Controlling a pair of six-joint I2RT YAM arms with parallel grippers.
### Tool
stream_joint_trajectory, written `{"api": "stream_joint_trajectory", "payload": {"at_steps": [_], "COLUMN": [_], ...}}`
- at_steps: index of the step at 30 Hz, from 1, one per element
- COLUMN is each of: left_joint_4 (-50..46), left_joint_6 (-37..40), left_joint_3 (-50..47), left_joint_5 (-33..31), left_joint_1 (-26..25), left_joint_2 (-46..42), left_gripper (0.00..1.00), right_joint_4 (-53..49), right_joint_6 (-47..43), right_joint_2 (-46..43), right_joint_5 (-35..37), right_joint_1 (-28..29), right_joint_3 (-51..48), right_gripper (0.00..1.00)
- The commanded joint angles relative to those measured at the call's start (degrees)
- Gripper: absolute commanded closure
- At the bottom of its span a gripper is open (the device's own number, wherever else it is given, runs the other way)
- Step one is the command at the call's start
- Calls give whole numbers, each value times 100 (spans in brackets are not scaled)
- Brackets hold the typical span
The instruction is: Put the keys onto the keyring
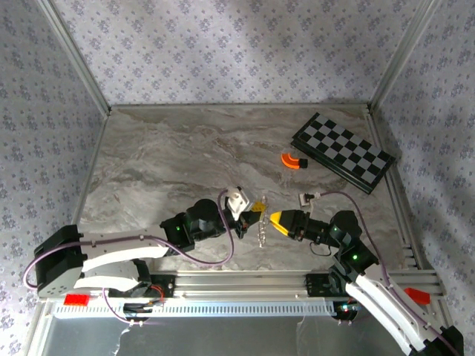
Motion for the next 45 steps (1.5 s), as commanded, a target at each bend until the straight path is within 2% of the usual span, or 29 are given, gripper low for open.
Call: {"api": "stream_joint_trajectory", "payload": {"at_steps": [1,10,31,45], "left_joint_4": [516,560,606,604], "left_joint_6": [-83,-118,-202,-193], "left_joint_3": [311,351,369,409], "left_joint_5": [136,216,286,263], "left_joint_1": [-32,-28,-31,-27], "left_joint_2": [31,112,181,176], "left_gripper": [100,100,100,100], "right_joint_4": [255,385,588,541], "right_joint_6": [41,77,105,28], "right_joint_2": [-51,-41,-5,52], "right_joint_5": [-107,-147,-195,-275], "right_joint_1": [-26,-29,-27,-26], "right_joint_3": [-109,-146,-136,-137], "right_gripper": [52,54,71,70]}}
